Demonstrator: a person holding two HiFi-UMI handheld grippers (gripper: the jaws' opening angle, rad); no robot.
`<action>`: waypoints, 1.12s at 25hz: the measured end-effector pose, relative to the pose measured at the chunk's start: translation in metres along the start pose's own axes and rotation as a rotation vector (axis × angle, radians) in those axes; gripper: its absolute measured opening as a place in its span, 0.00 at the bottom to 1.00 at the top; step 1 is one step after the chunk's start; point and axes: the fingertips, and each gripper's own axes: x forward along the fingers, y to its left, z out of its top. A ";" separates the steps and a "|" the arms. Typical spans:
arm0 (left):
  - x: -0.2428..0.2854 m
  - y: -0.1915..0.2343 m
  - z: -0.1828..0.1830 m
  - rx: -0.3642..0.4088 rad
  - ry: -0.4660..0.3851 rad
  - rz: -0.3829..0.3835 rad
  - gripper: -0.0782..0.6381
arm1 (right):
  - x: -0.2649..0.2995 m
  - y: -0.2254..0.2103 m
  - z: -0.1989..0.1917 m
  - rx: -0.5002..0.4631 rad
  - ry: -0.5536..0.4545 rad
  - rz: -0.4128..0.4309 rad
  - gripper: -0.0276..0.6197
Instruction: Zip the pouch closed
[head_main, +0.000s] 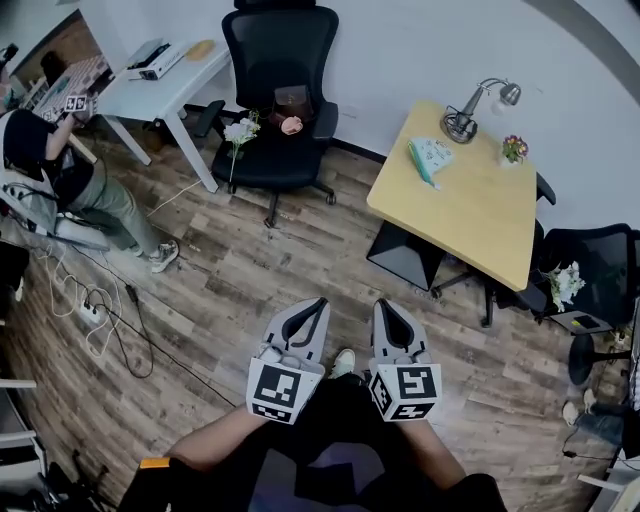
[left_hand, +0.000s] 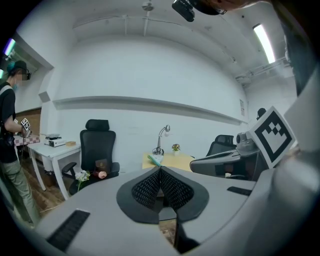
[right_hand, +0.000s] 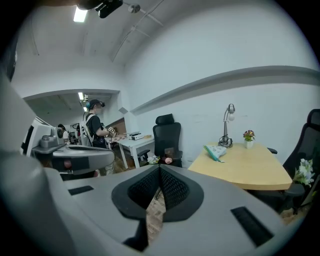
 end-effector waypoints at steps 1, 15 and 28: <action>0.009 -0.004 0.003 0.007 -0.002 -0.001 0.12 | 0.001 -0.010 0.003 -0.001 -0.006 -0.003 0.07; 0.100 -0.033 0.021 0.050 0.015 -0.115 0.12 | 0.020 -0.095 0.010 0.017 -0.002 -0.106 0.07; 0.210 0.033 0.052 0.052 0.010 -0.278 0.12 | 0.118 -0.137 0.043 0.066 0.041 -0.277 0.07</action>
